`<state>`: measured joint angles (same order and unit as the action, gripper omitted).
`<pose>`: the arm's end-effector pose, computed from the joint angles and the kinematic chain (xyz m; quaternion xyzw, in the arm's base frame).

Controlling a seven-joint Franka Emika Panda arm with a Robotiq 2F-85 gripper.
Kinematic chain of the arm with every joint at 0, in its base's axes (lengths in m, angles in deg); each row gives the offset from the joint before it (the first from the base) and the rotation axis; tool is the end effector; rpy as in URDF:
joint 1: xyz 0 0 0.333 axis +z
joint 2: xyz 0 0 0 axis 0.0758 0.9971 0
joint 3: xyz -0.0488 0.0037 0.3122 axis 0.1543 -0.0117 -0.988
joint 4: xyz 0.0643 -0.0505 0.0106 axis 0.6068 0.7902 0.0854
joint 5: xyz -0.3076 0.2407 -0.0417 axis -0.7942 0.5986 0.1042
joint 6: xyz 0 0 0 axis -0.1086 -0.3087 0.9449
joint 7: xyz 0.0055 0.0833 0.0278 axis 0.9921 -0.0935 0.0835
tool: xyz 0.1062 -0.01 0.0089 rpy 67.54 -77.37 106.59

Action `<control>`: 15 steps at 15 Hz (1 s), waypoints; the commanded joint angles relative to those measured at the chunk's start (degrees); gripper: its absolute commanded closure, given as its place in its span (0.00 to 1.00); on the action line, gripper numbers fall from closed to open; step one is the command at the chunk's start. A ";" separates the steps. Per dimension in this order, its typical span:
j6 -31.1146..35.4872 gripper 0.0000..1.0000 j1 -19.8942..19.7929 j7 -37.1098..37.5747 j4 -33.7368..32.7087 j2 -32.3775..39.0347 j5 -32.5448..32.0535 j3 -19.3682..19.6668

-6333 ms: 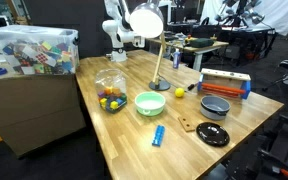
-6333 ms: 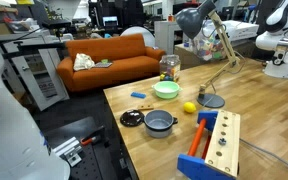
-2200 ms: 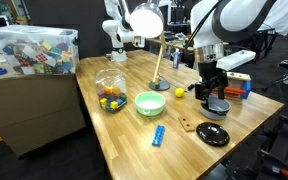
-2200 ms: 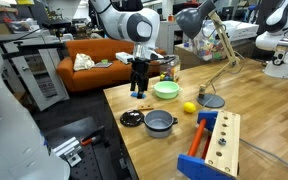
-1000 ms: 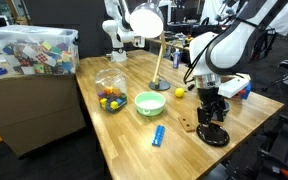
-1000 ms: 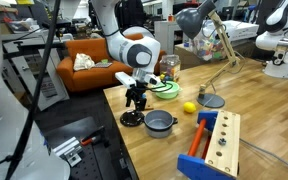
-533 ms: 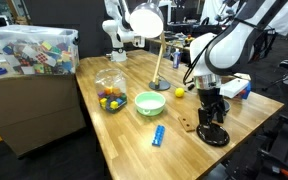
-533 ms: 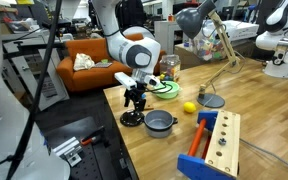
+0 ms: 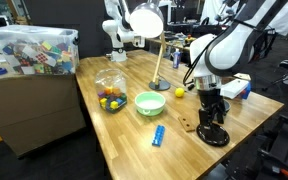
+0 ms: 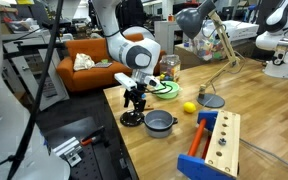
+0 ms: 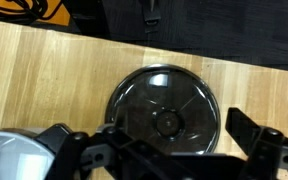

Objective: Pick up the black lid from the table and put it on the grey food storage container.

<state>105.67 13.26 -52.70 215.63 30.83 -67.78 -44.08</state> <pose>0.4122 0.1553 0.1300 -0.9785 -0.0384 0.2008 0.0287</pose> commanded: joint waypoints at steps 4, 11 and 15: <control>-1.31 0.00 0.31 -0.33 -3.02 3.57 -0.86 1.20; -2.58 0.39 -0.20 -1.08 -5.20 4.82 0.16 0.86; -4.47 0.66 -0.40 -1.19 -6.01 4.84 0.59 0.94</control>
<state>102.62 13.16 -52.70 210.58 34.71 -67.94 -43.18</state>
